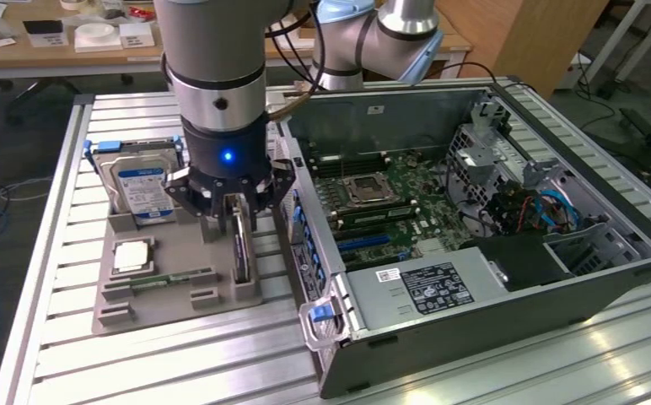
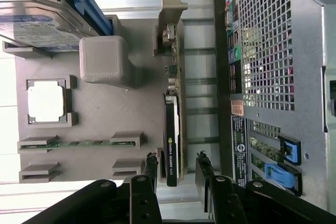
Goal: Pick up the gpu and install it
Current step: 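Pick up the gpu and move the gpu toward the slot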
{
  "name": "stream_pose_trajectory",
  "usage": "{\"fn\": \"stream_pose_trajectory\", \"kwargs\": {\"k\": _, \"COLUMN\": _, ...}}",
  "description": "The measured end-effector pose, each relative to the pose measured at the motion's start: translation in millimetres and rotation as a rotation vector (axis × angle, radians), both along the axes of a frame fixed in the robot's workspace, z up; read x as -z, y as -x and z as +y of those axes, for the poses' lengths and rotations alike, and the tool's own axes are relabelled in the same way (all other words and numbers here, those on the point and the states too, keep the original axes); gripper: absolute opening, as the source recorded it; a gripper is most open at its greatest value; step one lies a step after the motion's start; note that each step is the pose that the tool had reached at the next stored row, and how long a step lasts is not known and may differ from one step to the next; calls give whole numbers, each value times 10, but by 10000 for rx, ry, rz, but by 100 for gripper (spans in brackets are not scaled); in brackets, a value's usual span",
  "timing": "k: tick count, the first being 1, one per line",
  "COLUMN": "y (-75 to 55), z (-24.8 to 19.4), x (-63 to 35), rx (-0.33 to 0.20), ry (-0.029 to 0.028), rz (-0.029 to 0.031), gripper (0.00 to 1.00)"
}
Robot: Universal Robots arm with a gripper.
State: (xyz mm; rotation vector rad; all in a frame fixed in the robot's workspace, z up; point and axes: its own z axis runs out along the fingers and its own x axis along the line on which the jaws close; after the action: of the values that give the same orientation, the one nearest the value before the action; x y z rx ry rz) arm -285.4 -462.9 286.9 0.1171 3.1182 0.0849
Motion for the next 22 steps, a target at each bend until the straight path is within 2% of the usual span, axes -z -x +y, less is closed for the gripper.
{"fn": "stream_pose_trajectory", "kwargs": {"k": 22, "y": 0, "z": 0, "x": 65, "rx": 0, "ry": 1, "rz": 1, "gripper": 43}}
